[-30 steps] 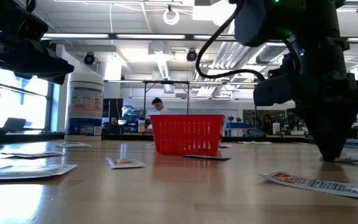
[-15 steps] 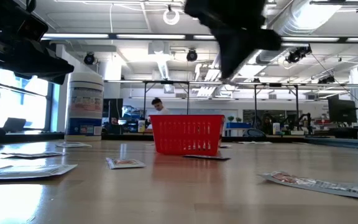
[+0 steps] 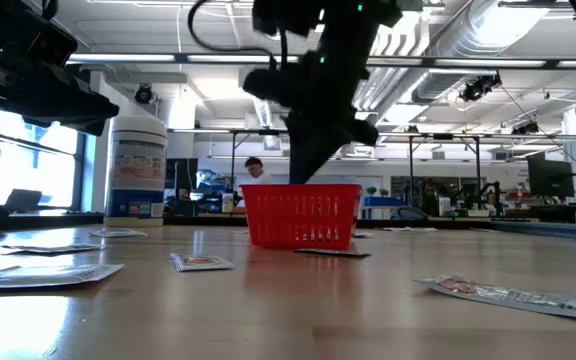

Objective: Pick & Place First Aid Supplies
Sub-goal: Put the white towelette pack into the bottom red bin

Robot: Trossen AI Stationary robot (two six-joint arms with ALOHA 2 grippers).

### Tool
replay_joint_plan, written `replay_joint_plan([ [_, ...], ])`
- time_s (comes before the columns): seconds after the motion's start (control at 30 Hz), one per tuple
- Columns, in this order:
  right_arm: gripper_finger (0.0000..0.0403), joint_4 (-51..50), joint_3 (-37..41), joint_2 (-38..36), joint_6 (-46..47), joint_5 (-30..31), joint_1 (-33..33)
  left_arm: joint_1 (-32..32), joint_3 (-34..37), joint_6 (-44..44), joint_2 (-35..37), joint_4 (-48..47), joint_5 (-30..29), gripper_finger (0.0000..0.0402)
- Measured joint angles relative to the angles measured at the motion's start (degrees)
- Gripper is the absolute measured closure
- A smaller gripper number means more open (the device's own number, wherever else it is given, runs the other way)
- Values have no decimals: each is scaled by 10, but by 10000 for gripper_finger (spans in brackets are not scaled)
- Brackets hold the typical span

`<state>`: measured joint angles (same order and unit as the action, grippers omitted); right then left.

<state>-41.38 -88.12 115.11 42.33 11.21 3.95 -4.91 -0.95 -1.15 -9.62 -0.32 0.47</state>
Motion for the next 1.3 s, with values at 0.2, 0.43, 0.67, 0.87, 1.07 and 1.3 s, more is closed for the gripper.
replay_joint_plan([
  [0.2, 395, -16, 0, 29, 6, -26, -6, 0, 0, 0, 0, 0, 0, 380],
  [0.43, 354, -34, 0, 29, 20, -22, -14, 0, 0, 0, 0, 0, 0, 380],
  [0.67, 317, -45, -7, -3, 27, -44, -12, 0, 0, 0, 0, 0, 0, 380],
  [0.87, 314, -125, -12, -82, 126, -84, 46, 0, 0, 0, 0, 0, 0, 380],
  [1.07, 313, -318, -10, -127, 318, -105, 143, 0, 0, 0, 0, 0, 0, 380],
  [1.3, 313, -378, -9, -117, 525, -162, 246, 0, 0, 0, 0, 0, 0, 380],
])
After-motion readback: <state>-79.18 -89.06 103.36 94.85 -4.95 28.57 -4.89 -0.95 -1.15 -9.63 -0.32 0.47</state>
